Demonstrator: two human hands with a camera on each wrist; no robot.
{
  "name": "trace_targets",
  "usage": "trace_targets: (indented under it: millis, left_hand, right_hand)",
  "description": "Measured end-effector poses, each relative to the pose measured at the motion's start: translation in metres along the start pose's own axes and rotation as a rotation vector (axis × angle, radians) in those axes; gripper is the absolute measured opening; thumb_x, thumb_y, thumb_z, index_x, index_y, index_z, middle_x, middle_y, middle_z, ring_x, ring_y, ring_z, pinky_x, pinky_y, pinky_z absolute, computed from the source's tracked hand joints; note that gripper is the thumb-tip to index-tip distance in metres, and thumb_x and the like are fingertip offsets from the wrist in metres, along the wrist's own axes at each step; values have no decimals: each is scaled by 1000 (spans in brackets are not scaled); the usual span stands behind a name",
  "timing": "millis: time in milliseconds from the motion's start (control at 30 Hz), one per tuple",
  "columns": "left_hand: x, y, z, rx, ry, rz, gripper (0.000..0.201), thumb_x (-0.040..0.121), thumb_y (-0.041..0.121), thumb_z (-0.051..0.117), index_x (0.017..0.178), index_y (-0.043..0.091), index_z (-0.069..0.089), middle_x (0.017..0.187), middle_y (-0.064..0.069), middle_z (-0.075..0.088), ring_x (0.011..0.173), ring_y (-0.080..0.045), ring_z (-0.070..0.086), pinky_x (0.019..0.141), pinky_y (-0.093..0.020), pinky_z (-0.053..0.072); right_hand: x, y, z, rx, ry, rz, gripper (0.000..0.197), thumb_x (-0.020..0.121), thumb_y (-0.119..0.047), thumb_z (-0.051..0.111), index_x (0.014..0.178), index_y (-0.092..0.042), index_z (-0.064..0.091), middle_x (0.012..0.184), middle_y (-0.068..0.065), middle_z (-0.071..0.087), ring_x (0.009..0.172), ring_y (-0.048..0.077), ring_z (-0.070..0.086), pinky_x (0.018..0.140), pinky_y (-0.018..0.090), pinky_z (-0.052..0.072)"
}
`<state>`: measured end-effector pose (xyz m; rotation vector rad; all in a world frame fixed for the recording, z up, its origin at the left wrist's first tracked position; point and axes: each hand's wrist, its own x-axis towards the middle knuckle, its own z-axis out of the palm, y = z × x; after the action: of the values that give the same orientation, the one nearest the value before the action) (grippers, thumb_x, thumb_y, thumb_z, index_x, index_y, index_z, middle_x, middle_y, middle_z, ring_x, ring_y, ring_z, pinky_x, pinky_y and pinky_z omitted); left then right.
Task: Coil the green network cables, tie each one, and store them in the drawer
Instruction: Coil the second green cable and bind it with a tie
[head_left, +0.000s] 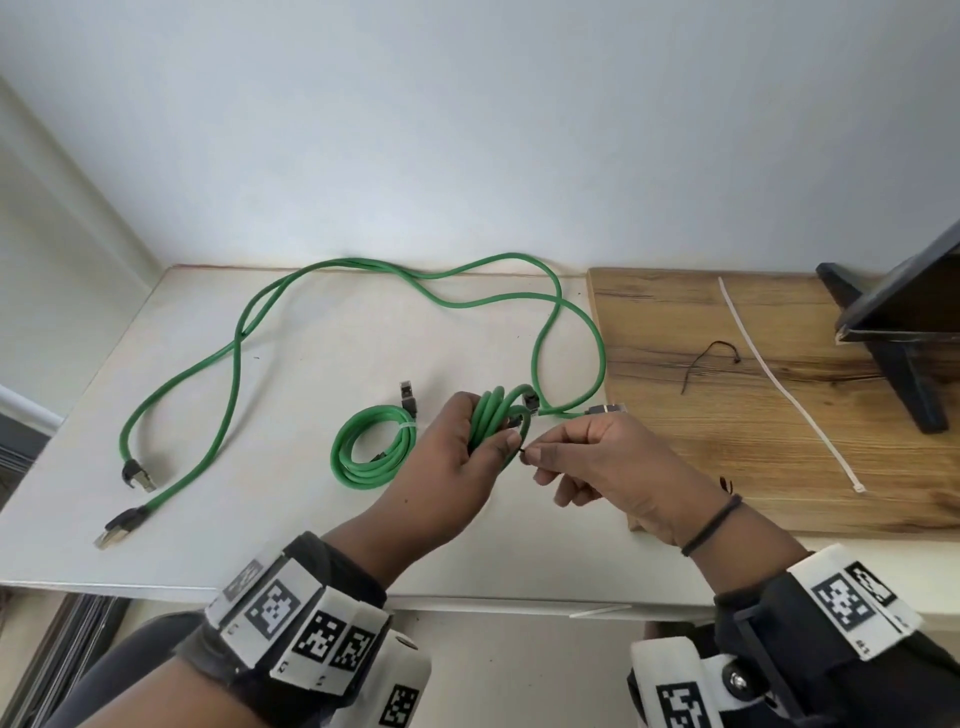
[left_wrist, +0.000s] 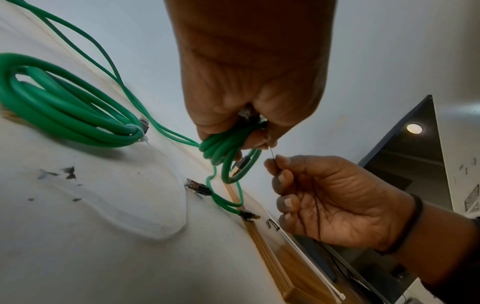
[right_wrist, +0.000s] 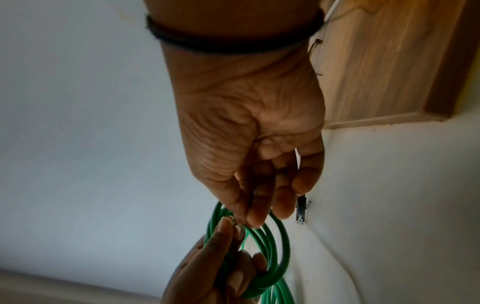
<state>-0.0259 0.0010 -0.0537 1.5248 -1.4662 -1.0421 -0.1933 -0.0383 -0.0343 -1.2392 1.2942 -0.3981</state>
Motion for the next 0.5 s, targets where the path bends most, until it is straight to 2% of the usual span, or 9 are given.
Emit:
trace_targets:
  millis: [100, 133, 233, 300, 333, 400, 433, 500]
  left_hand:
    - [-2, 3, 1, 4, -16, 7, 18, 94, 33, 55, 92, 16, 50, 77, 3, 49, 66, -9, 47, 64, -33, 47]
    - [-3, 4, 2, 24, -25, 24, 18, 94, 33, 54, 91, 16, 50, 81, 1, 50, 70, -10, 49, 66, -32, 48]
    - [-10, 8, 10, 123, -46, 142, 13, 96, 27, 51, 85, 28, 44, 87, 9, 46, 81, 2, 45, 71, -10, 37]
    - [-13, 10, 15, 180, -51, 227, 13, 97, 23, 49, 88, 29, 43, 89, 15, 46, 86, 6, 44, 72, -4, 33]
    - [-14, 11, 15, 173, -58, 239, 8, 98, 24, 48, 90, 24, 46, 88, 14, 48, 85, 4, 46, 70, -6, 35]
    - [-12, 11, 15, 134, -65, 226, 19, 97, 30, 45, 93, 13, 50, 83, 7, 56, 78, -6, 51, 66, -18, 41]
    - [-11, 11, 14, 116, -67, 211, 24, 95, 33, 44, 94, 11, 51, 80, 4, 57, 75, -9, 52, 66, -25, 43]
    - [-11, 12, 13, 69, -67, 198, 23, 95, 35, 43, 89, 14, 49, 72, 6, 54, 67, -9, 50, 62, -29, 43]
  right_hand:
    - [0, 3, 7, 150, 102, 95, 17, 82, -19, 72, 87, -3, 69, 68, 4, 67, 45, 12, 55, 42, 21, 42]
    - [0, 4, 12, 199, 120, 120, 19, 81, -19, 73, 87, -1, 68, 68, 5, 66, 43, 12, 53, 40, 20, 40]
    - [-2, 6, 22, 322, 162, 161, 17, 80, -16, 72, 78, -2, 63, 60, 6, 61, 38, 12, 49, 36, 18, 35]
    - [-2, 6, 26, 408, 175, 194, 10, 82, -7, 66, 74, -5, 60, 50, 2, 57, 36, 10, 47, 34, 16, 33]
    - [-2, 5, 26, 466, 169, 211, 10, 82, -4, 63, 74, -7, 60, 47, -1, 55, 35, 7, 45, 33, 16, 32]
    - [-2, 3, 25, 599, 135, 232, 10, 83, -2, 61, 76, -10, 59, 48, -2, 55, 36, 3, 40, 32, 14, 29]
    - [-2, 2, 24, 654, 113, 234, 9, 84, -2, 61, 79, -10, 60, 50, -2, 55, 37, 2, 39, 32, 13, 28]
    - [-3, 1, 22, 712, 70, 213, 10, 85, 0, 58, 81, -10, 61, 51, -4, 53, 39, 1, 38, 33, 11, 27]
